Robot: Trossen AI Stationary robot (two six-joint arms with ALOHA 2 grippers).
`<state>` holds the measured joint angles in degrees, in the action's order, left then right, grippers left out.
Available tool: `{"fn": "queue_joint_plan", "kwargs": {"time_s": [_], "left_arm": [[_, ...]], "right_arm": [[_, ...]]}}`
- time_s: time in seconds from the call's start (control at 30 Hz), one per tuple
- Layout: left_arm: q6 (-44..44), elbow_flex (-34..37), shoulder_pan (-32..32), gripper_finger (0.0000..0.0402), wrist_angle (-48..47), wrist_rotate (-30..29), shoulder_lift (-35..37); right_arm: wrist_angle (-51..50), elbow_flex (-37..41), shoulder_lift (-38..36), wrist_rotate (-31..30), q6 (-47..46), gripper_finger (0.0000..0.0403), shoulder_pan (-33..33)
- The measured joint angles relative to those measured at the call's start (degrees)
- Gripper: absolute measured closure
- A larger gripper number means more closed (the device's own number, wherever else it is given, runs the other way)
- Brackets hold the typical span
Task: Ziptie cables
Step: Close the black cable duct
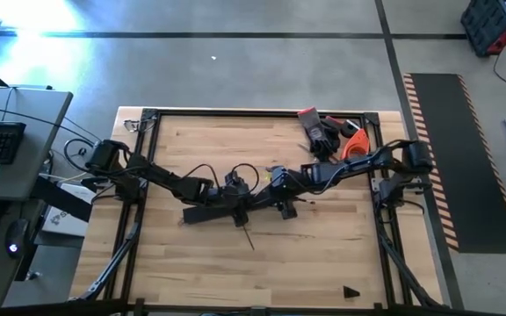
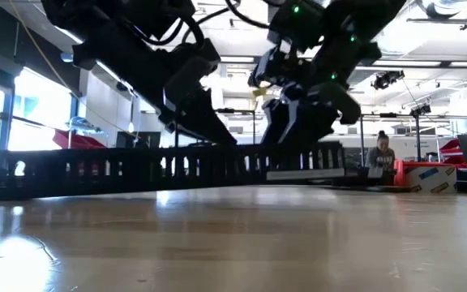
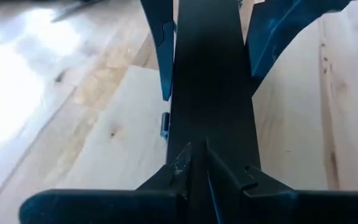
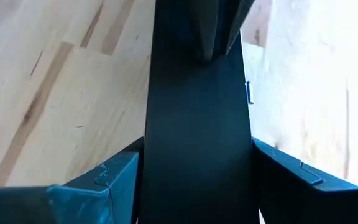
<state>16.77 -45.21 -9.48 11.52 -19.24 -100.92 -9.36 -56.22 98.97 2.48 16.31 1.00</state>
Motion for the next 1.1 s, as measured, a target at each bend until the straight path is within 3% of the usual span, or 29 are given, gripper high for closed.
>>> {"fn": "queue_joint_plan", "kwargs": {"time_s": [0.23, 0.43, 0.67, 0.8, 0.93, 1.1], "left_arm": [[-5.4, 0.3, 0.0, 0.0382, 2.8, -0.7, -0.2], [-8.9, 0.6, 0.0, 0.0382, 2.8, -0.3, -0.6], [-9.5, 0.7, 0.0, 0.0382, 2.5, -0.4, -0.8], [-9.8, 0.6, 0.0, 0.0382, 2.6, -0.8, -0.8], [-10.0, 0.6, 0.1, 0.0382, 2.4, -1.1, -0.8], [-11.9, 0.6, 0.1, 0.0382, 2.7, -1.2, -0.7]], "right_arm": [[2.2, 2.9, -2.0, -1.2, -7.2, 0.0171, 1.4], [8.3, 5.9, 1.7, 1.2, -10.0, 0.0164, 1.3], [10.0, 5.5, 4.0, 4.6, -7.4, 0.0075, 1.3], [8.8, 3.7, 1.5, 4.5, -6.5, 0.0037, 1.3], [7.5, 3.6, -4.2, 0.0, -4.7, 0.0037, 2.3], [9.7, 6.3, -9.9, -2.4, -7.6, 0.0066, 2.2]]}}
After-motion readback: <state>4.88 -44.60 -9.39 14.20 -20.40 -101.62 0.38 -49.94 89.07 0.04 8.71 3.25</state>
